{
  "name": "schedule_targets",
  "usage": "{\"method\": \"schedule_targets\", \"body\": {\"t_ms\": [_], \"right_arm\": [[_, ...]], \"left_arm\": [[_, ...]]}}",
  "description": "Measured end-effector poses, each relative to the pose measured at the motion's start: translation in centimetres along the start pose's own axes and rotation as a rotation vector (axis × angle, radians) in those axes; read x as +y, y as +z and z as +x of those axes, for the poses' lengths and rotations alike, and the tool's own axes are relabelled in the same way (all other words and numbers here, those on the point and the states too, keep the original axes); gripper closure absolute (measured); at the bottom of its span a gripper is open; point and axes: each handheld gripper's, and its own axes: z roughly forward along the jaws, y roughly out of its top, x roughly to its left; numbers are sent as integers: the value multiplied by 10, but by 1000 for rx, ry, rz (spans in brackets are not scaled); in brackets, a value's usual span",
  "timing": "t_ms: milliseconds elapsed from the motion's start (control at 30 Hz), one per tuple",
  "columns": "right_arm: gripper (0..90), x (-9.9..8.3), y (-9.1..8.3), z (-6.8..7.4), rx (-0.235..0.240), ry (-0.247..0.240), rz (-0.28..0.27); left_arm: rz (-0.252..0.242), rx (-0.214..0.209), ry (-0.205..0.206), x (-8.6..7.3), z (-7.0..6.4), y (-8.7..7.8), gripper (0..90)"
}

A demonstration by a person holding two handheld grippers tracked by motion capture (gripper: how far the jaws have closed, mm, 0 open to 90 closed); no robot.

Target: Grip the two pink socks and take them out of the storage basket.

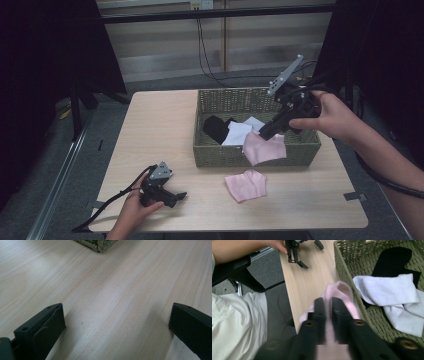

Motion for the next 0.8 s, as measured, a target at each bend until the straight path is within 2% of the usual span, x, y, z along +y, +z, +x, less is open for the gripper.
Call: {"method": "schedule_targets", "body": {"t_ms": [133,367,633,800], "right_arm": [[584,-1,4,0,-17,9,3],[470,-10,13,-6,-41,31,1],[414,-27,27,-10,-54,34,9],[390,-39,36,-15,-65,40,7]], "left_arm": [[-4,-4,0,0,0,0,0],[0,0,0,0,0,0,0],[-8,-6,-7,0,0,1,0],[5,-3,0,0,0,0,0]]}}
